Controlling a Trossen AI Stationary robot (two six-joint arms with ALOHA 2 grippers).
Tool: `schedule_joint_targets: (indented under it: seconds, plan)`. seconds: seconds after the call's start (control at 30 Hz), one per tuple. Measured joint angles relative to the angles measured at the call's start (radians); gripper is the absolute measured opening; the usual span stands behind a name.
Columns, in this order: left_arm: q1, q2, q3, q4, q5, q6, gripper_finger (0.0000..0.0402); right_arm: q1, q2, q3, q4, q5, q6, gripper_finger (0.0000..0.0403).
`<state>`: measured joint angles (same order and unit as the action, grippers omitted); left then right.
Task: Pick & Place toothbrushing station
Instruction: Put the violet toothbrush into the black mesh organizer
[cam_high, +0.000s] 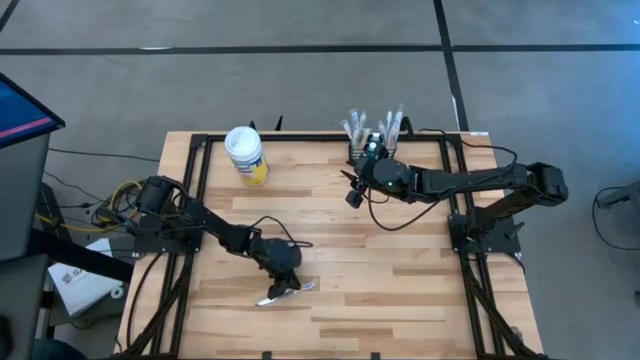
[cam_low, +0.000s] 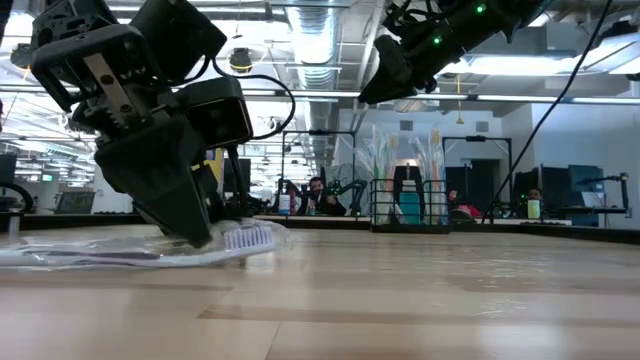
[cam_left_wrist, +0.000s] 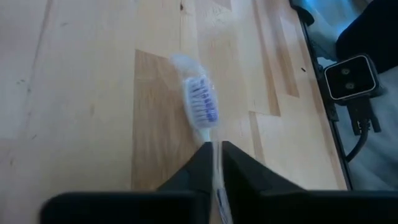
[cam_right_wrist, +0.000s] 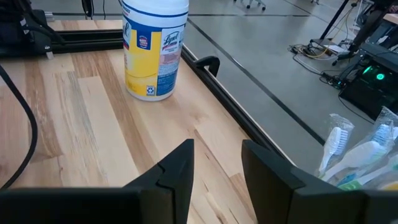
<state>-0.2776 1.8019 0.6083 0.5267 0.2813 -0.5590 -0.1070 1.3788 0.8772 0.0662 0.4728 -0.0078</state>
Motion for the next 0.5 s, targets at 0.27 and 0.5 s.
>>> schedule_joint_targets:
  seconds: [0.27,0.5]
  plan:
    - [0.005,0.0,0.0,-0.002,0.003,0.006,0.0001,0.0,0.0,0.0,0.0,0.0,0.0,0.0124]
    - [0.04,-0.039,-0.003,-0.022,-0.004,0.047,0.0,0.0,0.0,0.0,0.0,0.0,0.0,0.0124]
